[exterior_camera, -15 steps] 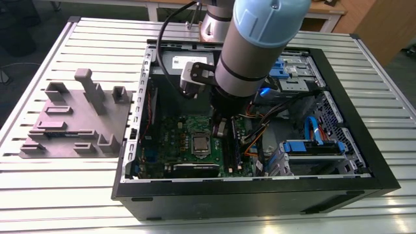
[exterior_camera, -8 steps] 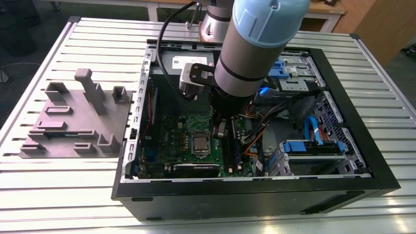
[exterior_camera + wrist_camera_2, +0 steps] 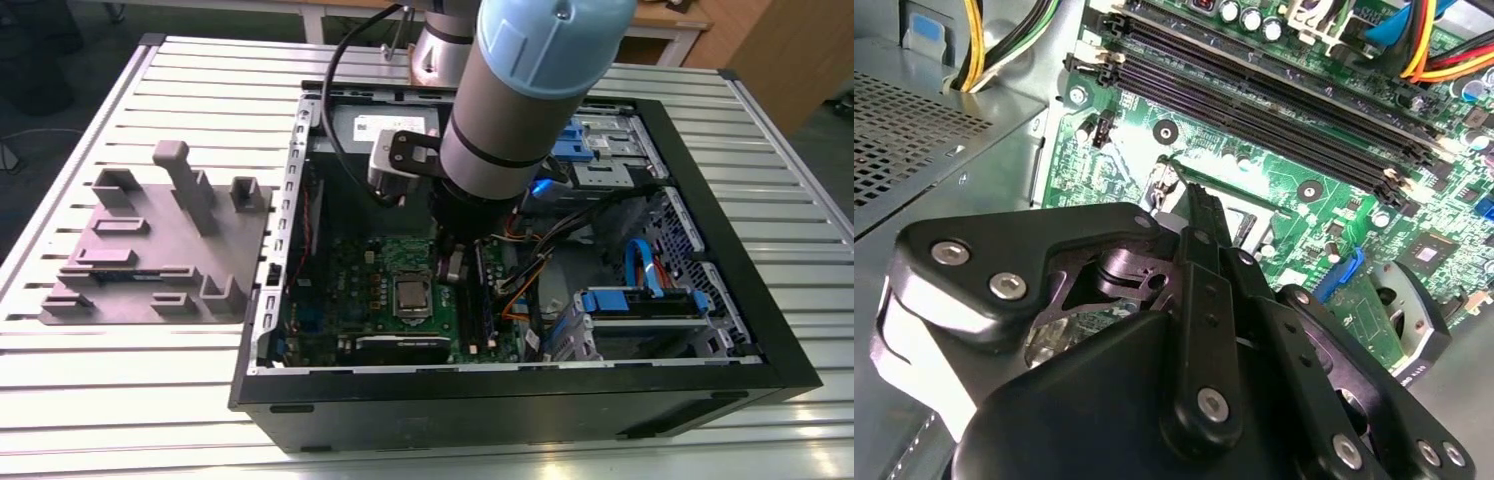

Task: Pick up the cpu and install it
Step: 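Install the first cpu locking lever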

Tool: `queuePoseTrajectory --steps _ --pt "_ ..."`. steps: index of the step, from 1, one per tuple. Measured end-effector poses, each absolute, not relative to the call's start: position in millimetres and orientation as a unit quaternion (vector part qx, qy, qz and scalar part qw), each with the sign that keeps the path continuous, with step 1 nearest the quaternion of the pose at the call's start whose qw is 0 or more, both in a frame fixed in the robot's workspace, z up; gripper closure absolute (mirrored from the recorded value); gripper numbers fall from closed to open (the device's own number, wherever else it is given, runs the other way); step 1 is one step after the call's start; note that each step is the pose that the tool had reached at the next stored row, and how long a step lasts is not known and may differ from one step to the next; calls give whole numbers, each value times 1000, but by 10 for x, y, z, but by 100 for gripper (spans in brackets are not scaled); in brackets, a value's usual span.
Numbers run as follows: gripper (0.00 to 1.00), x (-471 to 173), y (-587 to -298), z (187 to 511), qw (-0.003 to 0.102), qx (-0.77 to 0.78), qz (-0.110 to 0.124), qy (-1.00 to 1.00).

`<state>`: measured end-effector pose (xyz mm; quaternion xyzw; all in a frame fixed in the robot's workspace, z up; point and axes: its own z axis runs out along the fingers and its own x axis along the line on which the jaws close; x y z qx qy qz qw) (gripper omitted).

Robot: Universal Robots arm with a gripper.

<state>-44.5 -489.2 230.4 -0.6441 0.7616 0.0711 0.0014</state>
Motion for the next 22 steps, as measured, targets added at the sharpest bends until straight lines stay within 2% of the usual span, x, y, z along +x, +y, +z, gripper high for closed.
queuePoseTrajectory --steps 22 --pt "90 -416 -4961 2304 -2 -651 68 756"
